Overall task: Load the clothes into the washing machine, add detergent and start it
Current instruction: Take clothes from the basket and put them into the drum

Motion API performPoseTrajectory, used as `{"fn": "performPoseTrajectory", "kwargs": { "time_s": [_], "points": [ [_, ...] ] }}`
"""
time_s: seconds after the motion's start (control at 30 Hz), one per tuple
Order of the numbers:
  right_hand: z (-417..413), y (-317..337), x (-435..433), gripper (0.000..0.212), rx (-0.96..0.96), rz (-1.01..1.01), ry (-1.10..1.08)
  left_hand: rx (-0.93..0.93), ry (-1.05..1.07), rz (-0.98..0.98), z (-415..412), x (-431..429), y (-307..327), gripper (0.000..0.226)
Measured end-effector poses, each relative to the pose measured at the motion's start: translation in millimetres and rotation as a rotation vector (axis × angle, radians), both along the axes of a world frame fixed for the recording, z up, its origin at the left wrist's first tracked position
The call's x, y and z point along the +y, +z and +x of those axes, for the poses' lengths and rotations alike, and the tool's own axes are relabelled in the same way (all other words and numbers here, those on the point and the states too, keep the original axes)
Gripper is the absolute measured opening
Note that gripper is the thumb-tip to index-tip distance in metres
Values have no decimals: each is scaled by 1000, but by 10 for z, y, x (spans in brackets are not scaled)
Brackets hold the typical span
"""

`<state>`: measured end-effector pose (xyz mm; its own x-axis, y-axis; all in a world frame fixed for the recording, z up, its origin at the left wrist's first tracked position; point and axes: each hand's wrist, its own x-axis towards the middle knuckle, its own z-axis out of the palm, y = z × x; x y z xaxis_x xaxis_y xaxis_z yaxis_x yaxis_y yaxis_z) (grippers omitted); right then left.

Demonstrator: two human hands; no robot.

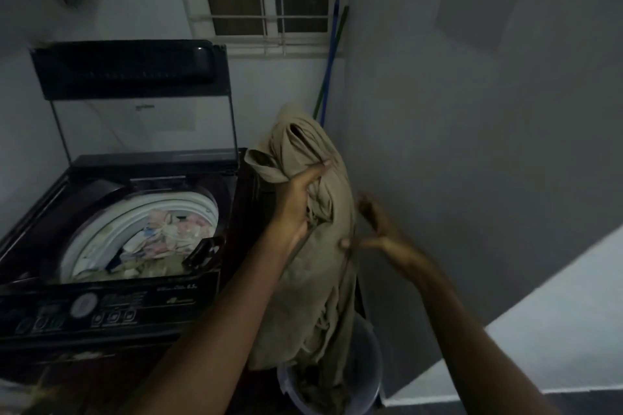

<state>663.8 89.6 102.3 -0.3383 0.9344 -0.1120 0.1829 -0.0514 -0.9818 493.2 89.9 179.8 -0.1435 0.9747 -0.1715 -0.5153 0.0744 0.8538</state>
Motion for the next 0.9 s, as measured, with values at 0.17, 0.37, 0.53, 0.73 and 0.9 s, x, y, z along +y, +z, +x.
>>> {"fn": "performPoseTrajectory", "kwargs": {
  "time_s": [0.17,0.37,0.53,0.73,0.9],
  "points": [
    [-528,-722,-229,81,27,-180,-101,-257,-1,23,107,-14,328,25],
    [-143,-469,-63,28,13,-116,-557,48,148,-8,-468,151,186,35],
    [-124,288,189,24,203,138,-722,1009,-7,-29,-481,44,-158,61],
    [-560,803,286,28,519,-111,-565,733,-430,104,-338,-75,-476,68],
    [-629,895,234,43,585,-428,-375,521,-326,29,-284,-137,-452,57]
  ]
}}
